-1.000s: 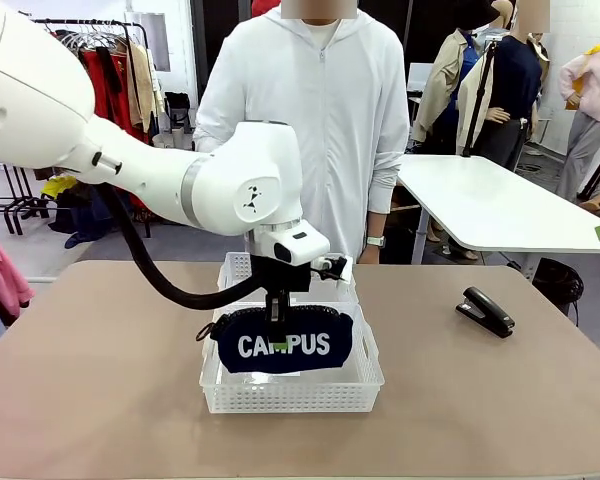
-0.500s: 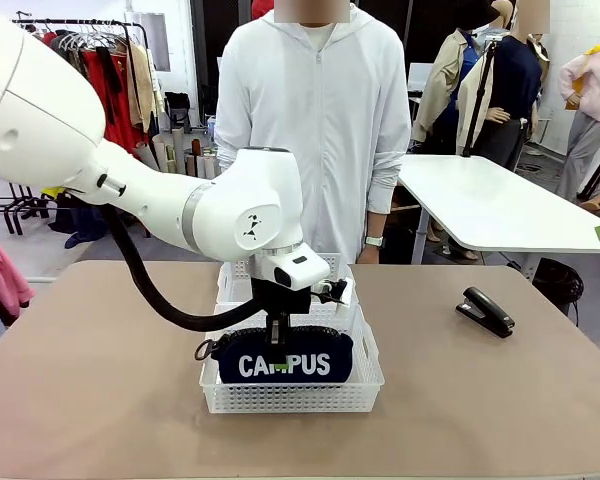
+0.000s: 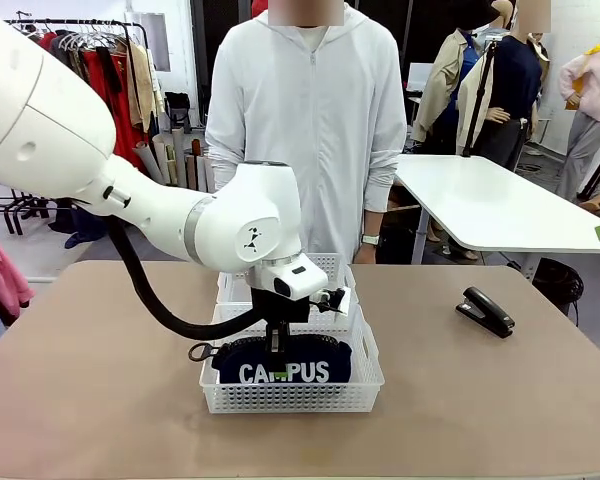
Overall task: Distribute items into two baskets.
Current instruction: Place the picked Pencil pouch into the Organizing basket as instructed by the person, then pick up the Stapler that the person points to.
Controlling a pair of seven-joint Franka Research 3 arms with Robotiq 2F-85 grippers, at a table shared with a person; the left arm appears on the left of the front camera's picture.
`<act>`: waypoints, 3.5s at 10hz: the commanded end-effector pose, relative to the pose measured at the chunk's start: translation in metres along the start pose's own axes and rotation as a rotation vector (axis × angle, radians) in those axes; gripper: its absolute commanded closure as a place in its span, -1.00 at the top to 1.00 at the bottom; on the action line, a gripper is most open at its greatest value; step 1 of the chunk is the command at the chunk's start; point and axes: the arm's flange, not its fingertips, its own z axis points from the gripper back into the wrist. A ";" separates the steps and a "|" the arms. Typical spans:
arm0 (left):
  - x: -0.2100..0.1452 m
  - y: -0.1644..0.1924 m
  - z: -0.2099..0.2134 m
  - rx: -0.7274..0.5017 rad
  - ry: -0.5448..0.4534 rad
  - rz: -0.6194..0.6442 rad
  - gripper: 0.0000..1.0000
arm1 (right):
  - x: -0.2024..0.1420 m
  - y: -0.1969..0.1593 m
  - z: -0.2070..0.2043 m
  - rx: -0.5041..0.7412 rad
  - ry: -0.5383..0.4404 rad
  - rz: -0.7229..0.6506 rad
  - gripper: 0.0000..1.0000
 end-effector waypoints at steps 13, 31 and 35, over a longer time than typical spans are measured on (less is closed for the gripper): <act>-0.014 0.018 0.062 0.008 -0.015 0.067 1.00 | 0.002 0.001 0.000 0.022 -0.022 0.003 1.00; -0.165 0.048 0.174 0.113 -0.085 0.706 1.00 | 0.002 0.001 0.000 0.022 -0.022 0.003 1.00; -0.278 0.023 0.223 0.172 -0.203 1.002 1.00 | 0.002 0.001 0.000 0.022 -0.022 0.003 1.00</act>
